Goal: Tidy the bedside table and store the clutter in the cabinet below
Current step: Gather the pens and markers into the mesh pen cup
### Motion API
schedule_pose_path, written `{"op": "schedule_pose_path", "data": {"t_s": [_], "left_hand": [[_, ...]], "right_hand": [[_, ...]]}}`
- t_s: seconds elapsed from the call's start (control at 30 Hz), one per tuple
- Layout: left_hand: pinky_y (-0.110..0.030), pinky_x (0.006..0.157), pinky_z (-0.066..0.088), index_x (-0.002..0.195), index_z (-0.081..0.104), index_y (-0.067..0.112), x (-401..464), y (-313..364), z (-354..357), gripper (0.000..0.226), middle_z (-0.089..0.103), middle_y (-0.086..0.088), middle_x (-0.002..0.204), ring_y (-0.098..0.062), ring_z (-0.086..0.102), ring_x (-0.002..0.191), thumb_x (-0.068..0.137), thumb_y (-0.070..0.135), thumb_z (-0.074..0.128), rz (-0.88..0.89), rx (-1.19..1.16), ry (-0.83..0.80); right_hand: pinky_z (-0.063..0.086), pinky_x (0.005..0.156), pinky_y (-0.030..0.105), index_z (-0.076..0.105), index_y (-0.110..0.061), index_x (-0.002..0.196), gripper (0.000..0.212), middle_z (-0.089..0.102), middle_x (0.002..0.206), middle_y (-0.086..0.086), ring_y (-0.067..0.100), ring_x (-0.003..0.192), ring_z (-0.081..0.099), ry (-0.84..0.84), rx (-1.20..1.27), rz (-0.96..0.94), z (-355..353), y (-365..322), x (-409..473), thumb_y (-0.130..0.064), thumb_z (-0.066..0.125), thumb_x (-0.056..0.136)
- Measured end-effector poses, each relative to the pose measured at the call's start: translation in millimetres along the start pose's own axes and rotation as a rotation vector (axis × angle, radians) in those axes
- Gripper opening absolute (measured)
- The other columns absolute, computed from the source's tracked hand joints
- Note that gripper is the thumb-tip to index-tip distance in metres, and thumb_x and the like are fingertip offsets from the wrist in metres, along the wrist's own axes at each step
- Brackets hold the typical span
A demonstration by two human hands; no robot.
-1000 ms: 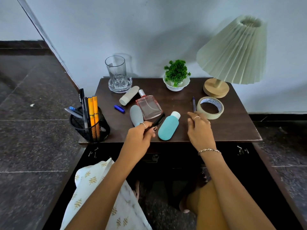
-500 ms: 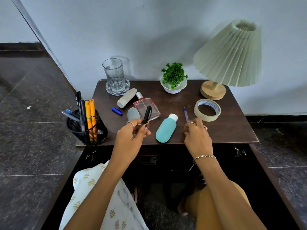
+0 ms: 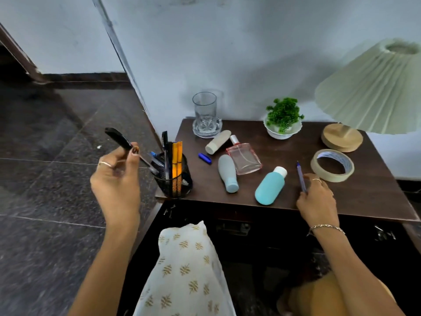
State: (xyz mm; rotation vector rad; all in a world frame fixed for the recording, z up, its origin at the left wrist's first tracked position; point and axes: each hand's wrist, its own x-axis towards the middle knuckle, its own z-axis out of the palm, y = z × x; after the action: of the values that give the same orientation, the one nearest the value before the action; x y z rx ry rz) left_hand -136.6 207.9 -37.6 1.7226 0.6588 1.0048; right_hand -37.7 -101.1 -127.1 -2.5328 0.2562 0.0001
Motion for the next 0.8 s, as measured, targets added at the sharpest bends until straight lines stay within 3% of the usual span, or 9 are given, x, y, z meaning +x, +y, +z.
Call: {"op": "schedule_pose_path", "data": {"t_s": [0.07, 0.17, 0.27, 0.4, 0.57, 0.67, 0.8], "left_hand": [[-0.025, 0.078, 0.053, 0.102, 0.067, 0.018, 13, -7, 3, 0.016, 0.066, 0.006, 0.084, 0.002, 0.059, 0.073, 0.087, 0.024, 0.066, -0.027, 0.102, -0.042], [-0.038, 0.086, 0.054, 0.106, 0.067, 0.015, 16, -16, 12, 0.022, 0.071, 0.0, 0.092, -0.012, 0.065, 0.083, 0.085, 0.022, 0.068, -0.016, 0.254, -0.15], [-0.037, 0.088, 0.052, 0.116, 0.061, 0.011, 13, -20, 17, 0.034, 0.068, 0.003, 0.095, -0.013, 0.063, 0.09, 0.084, 0.019, 0.069, -0.019, 0.344, -0.203], [-0.039, 0.091, 0.05, 0.116, 0.057, 0.017, 10, -22, 19, 0.034, 0.064, 0.006, 0.098, -0.014, 0.059, 0.098, 0.084, 0.018, 0.069, 0.027, 0.371, -0.209], [-0.014, 0.086, 0.031, 0.117, 0.057, 0.018, -9, -9, 30, 0.033, 0.053, 0.006, 0.114, -0.009, 0.041, 0.109, 0.086, 0.013, 0.065, 0.181, 0.416, -0.218], [-0.007, 0.084, 0.03, 0.114, 0.059, 0.018, -30, -2, 46, 0.028, 0.052, 0.006, 0.111, -0.005, 0.042, 0.104, 0.087, 0.009, 0.061, 0.305, 0.382, -0.369], [-0.021, 0.095, 0.042, 0.119, 0.059, 0.008, -38, -18, 87, 0.034, 0.057, -0.006, 0.122, -0.018, 0.057, 0.109, 0.088, -0.003, 0.049, 0.297, 0.456, -0.676]], "right_hand": [[0.04, 0.096, 0.045, 0.046, -0.009, 0.132, 0.052, 0.049, 0.129, 0.021, 0.043, 0.116, 0.047, 0.006, 0.017, 0.027, -3, 0, 0, 0.001, 0.051, 0.081], [0.041, 0.096, 0.044, 0.047, -0.011, 0.132, 0.051, 0.05, 0.128, 0.02, 0.043, 0.116, 0.048, 0.014, 0.029, 0.036, -5, 0, 0, 0.0, 0.052, 0.082], [0.042, 0.095, 0.044, 0.048, -0.011, 0.131, 0.049, 0.051, 0.127, 0.02, 0.042, 0.115, 0.049, 0.011, 0.023, 0.049, -6, -2, -1, -0.001, 0.054, 0.084], [0.042, 0.093, 0.044, 0.051, -0.007, 0.125, 0.041, 0.054, 0.121, 0.023, 0.042, 0.111, 0.051, 0.033, 0.033, 0.037, -7, -2, -2, -0.001, 0.054, 0.085], [0.043, 0.092, 0.042, 0.051, -0.009, 0.126, 0.042, 0.057, 0.118, 0.02, 0.038, 0.107, 0.053, 0.062, 0.085, 0.024, -9, -5, -2, -0.001, 0.053, 0.084], [0.042, 0.089, 0.04, 0.053, -0.007, 0.12, 0.037, 0.058, 0.118, 0.018, 0.036, 0.106, 0.054, 0.088, 0.126, 0.021, -9, -5, -2, -0.001, 0.053, 0.084], [0.042, 0.09, 0.039, 0.056, -0.004, 0.109, 0.025, 0.058, 0.121, 0.017, 0.034, 0.106, 0.053, 0.097, 0.146, 0.029, -11, -4, -2, -0.001, 0.053, 0.084]]}}
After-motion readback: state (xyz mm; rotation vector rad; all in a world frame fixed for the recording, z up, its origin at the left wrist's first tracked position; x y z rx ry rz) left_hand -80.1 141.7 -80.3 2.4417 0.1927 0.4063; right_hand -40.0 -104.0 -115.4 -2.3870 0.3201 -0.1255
